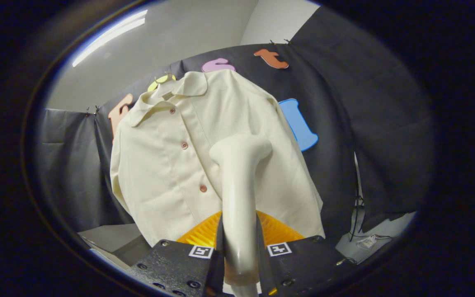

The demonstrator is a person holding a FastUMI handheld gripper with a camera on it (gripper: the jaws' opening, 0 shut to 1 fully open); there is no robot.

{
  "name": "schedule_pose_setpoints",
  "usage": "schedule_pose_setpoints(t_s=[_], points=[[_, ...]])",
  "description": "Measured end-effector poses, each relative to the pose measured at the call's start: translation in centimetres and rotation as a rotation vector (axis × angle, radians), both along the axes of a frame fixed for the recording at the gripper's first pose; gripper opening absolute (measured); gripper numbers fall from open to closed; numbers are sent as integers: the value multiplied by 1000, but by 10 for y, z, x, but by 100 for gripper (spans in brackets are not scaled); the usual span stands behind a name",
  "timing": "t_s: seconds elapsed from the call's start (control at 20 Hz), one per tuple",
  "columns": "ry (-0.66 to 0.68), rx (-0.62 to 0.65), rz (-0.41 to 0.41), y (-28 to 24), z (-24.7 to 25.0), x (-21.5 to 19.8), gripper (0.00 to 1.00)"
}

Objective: Iron the clothes twice with a garment steamer, once on the left side and once on the right side.

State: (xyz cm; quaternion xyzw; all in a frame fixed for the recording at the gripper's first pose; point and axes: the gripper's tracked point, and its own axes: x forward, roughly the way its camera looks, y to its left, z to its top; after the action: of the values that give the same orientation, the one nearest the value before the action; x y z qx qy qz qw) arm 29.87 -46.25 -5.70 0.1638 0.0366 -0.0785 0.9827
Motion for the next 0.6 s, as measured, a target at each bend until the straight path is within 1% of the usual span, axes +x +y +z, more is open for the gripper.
schedule_pose_setpoints(t_s=[0.6], points=[[129,-1,18,0,-80,-25,33]])
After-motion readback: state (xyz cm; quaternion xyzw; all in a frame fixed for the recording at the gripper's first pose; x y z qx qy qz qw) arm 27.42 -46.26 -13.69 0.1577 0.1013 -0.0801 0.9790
